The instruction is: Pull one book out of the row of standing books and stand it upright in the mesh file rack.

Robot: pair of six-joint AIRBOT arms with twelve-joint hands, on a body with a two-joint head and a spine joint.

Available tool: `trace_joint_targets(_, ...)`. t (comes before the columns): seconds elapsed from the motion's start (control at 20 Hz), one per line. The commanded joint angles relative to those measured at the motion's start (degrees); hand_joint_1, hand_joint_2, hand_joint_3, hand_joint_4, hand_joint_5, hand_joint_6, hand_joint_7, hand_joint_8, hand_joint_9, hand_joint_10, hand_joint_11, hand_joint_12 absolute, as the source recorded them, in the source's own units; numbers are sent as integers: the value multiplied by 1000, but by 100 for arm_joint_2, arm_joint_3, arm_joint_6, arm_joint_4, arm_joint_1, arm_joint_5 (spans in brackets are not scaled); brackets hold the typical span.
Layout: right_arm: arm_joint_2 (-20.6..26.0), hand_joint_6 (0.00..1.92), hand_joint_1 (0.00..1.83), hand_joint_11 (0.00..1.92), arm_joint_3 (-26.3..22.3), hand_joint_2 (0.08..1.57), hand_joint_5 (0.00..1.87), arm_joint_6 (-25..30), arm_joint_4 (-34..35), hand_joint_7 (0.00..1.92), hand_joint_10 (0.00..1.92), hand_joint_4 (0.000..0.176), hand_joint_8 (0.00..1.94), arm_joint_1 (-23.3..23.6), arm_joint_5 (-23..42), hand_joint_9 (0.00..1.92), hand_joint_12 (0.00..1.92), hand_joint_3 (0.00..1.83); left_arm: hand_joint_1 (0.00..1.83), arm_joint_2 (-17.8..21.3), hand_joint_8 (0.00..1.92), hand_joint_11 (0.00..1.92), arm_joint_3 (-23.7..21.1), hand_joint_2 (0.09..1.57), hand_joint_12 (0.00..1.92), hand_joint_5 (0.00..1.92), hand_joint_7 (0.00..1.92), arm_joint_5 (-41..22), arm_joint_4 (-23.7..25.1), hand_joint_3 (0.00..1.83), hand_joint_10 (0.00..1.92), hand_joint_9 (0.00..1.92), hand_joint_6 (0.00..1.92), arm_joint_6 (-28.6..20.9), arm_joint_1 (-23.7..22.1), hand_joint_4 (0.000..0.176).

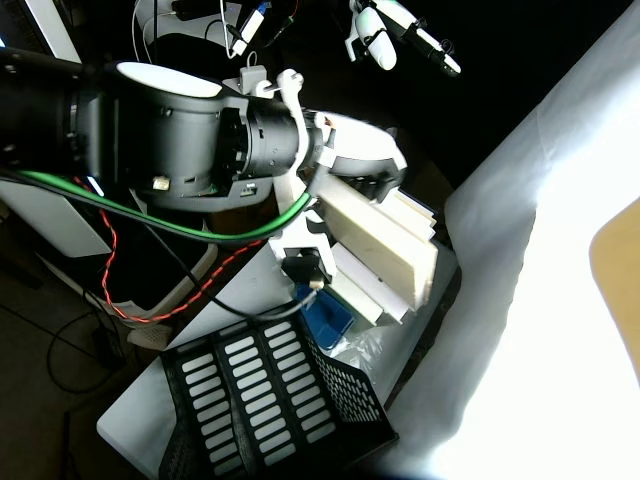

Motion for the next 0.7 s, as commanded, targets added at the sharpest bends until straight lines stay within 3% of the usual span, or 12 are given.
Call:
trace_joint_targets(0.0,94,1186,1185,133,-11,1189,891,8,53,810,1366,10,1276,82,-224,591,1921,0,156,58,0,0,45,1295,0,0,0,-669,-154,3,0,0,0,-31,-34,17)
trace_joint_targets(0.05,110,1267,1303,73,16,1212,845,8,44,814,1497,0,1269,112,-249,586,1921,1,146,61,0,0,48,1300,0,0,0,-670,-151,4,0,0,0,-31,-35,14)
trace_joint_targets(0.15,159,1281,1334,8,43,1218,829,9,48,824,1535,0,1270,192,-314,589,1921,0,137,64,0,0,52,1295,0,0,0,-657,-135,2,0,0,0,-31,-42,1)
trace_joint_targets(0.2,237,1112,1353,260,6,1184,867,9,64,889,1545,0,1149,291,-361,711,1921,0,132,70,0,0,52,1299,0,0,0,-655,-127,3,0,0,0,-31,-47,1)
trace_joint_targets(0.25,301,989,1227,597,-24,1199,880,9,64,797,1895,0,1526,365,-416,680,1921,5,151,70,0,0,52,1306,0,0,0,-648,-121,5,0,0,0,-31,-53,0)
trace_joint_targets(0.3,358,989,1227,597,-26,1199,880,9,81,797,1895,0,1526,441,-444,680,1921,5,151,69,0,0,54,1306,0,0,0,-639,-115,5,0,0,0,-31,-55,0)
trace_joint_targets(0.35,413,1102,1188,240,-23,1216,880,9,126,713,1748,0,1521,502,-449,505,1921,7,148,68,0,0,58,1305,0,0,0,-627,-108,5,0,0,0,-31,-56,0)
trace_joint_targets(0.4,484,1188,1214,30,-39,1203,908,9,174,737,1410,0,1334,579,-449,494,1910,1,161,68,0,0,62,1313,0,0,0,-619,-100,8,0,0,0,-31,-57,0)
trace_joint_targets(0.5,615,1117,1205,0,-122,1169,961,8,178,807,1329,0,1231,692,-457,501,1873,0,143,82,0,0,60,1313,0,0,0,-621,-97,6,0,0,0,-31,-65,0)
trace_joint_targets(0.55,687,954,1221,124,-169,1181,946,9,175,790,1680,0,1463,742,-464,512,1911,2,143,85,0,0,60,1316,0,0,0,-621,-93,7,0,0,0,-31,-68,0)
trace_joint_targets(0.6,732,959,1218,610,-203,1209,873,25,172,766,1873,0,1604,766,-468,769,1919,8,144,86,0,0,59,1314,0,0,0,-615,-91,6,0,0,0,-31,-72,1)
trace_joint_targets(0.65,826,971,1218,685,-269,1213,860,56,170,771,1911,0,1616,820,-468,815,1921,6,146,87,0,0,58,1317,0,0,0,-611,-91,6,0,0,0,-31,-72,0)
